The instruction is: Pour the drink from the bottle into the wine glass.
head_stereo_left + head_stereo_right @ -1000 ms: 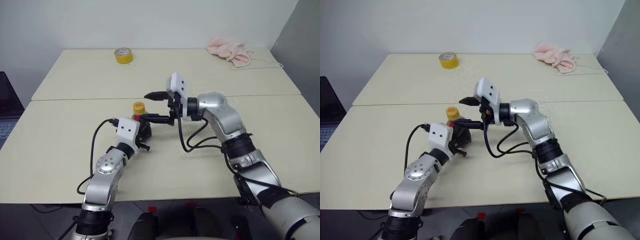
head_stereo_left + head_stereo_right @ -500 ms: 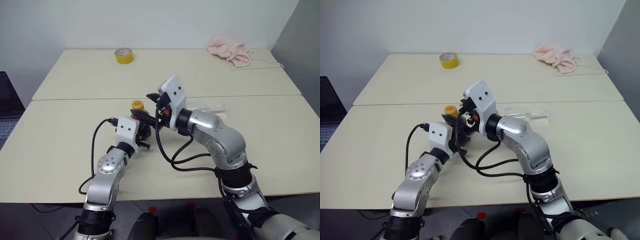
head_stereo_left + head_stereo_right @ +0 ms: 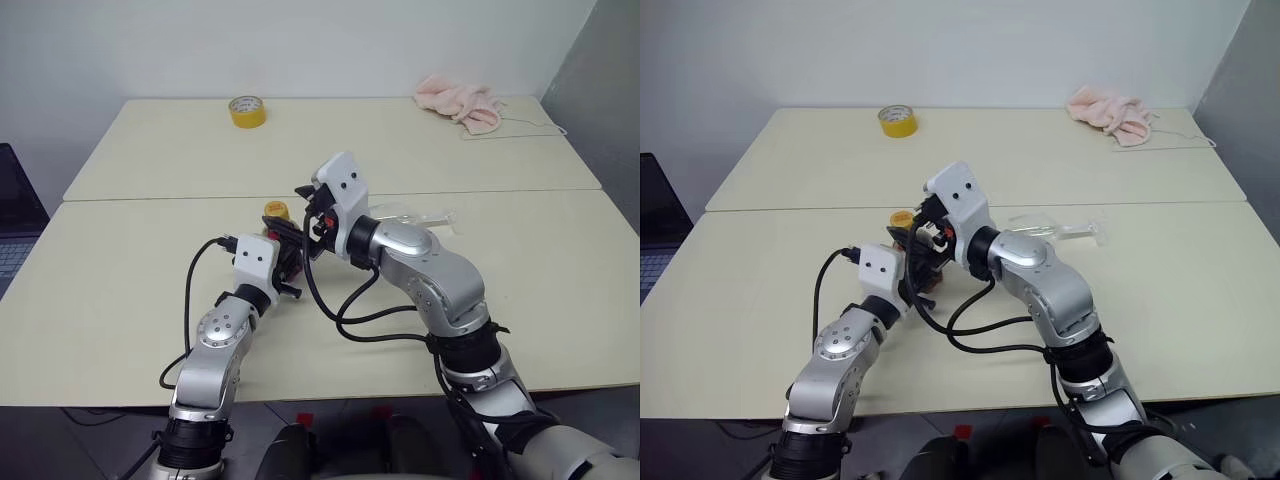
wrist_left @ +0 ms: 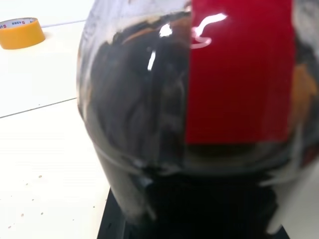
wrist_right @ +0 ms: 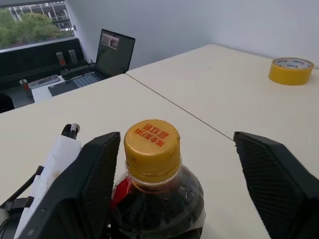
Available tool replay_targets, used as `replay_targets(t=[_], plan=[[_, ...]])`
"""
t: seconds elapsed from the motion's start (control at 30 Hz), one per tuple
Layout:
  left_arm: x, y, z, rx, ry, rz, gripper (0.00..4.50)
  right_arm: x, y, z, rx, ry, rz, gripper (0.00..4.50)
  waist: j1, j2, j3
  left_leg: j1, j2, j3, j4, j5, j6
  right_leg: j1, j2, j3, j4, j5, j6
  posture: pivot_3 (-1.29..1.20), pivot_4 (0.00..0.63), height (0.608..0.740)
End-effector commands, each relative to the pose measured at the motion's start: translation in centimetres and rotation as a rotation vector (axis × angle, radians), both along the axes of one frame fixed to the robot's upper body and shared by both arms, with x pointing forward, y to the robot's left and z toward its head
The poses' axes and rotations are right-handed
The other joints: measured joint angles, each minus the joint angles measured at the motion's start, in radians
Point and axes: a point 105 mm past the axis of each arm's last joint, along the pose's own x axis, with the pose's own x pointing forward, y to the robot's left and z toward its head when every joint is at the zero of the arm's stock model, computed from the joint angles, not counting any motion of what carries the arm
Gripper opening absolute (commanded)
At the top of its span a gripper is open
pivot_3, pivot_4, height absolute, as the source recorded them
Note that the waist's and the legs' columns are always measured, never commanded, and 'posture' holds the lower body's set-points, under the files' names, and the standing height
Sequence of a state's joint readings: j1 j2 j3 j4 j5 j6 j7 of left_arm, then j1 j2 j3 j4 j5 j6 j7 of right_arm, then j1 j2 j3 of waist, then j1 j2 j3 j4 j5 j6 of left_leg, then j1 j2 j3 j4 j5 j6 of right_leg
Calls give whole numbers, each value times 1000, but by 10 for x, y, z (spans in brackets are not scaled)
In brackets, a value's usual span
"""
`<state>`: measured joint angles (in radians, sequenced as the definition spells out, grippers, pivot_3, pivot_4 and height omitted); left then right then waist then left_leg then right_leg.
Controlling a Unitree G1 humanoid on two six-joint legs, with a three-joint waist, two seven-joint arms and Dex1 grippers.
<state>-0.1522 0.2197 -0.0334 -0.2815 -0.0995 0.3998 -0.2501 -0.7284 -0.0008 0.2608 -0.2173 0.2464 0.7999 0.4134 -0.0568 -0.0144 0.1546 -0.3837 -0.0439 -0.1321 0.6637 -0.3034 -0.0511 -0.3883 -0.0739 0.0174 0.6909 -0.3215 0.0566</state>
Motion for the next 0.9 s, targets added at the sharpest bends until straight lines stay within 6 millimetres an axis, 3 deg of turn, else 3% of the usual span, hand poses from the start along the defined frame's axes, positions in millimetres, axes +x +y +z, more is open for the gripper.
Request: replay_targets(t=[0.03,0.17,0.2,0.4,0.6,0.9], plan=[[0,-4,21,-5,-93,-12,792,-4,4,13,10,-61,18,2707,0,0,0,0,0,0,0,0,0,0,0,0,0,0,0,0,150,740],[0,-4,21,-5,-94,-13,792,-4,4,13,3,-65,27,1310,0,0,0,0,0,0,0,0,0,0,0,0,0,0,0,0,150,740],[0,-4,21,-5,-95,-13,792,-5,4,13,1,-66,29,1219,0,0,0,0,0,0,0,0,0,0,0,0,0,0,0,0,150,740],[0,-4,21,-5,-93,-12,792,-3,2,9,-37,-91,69,1221,0,0,0,0,0,0,0,0,0,0,0,0,0,0,0,0,150,740],[-2,-2,21,-5,-90,-9,791,11,-4,10,-124,-170,231,1221,0,0,0,0,0,0,0,0,0,0,0,0,0,0,0,0,150,740],[-6,-2,20,-4,-85,-5,767,44,5,18,-287,-315,458,1221,-5,0,0,1,1,1,-1,0,0,0,1,0,-1,0,0,0,150,740]])
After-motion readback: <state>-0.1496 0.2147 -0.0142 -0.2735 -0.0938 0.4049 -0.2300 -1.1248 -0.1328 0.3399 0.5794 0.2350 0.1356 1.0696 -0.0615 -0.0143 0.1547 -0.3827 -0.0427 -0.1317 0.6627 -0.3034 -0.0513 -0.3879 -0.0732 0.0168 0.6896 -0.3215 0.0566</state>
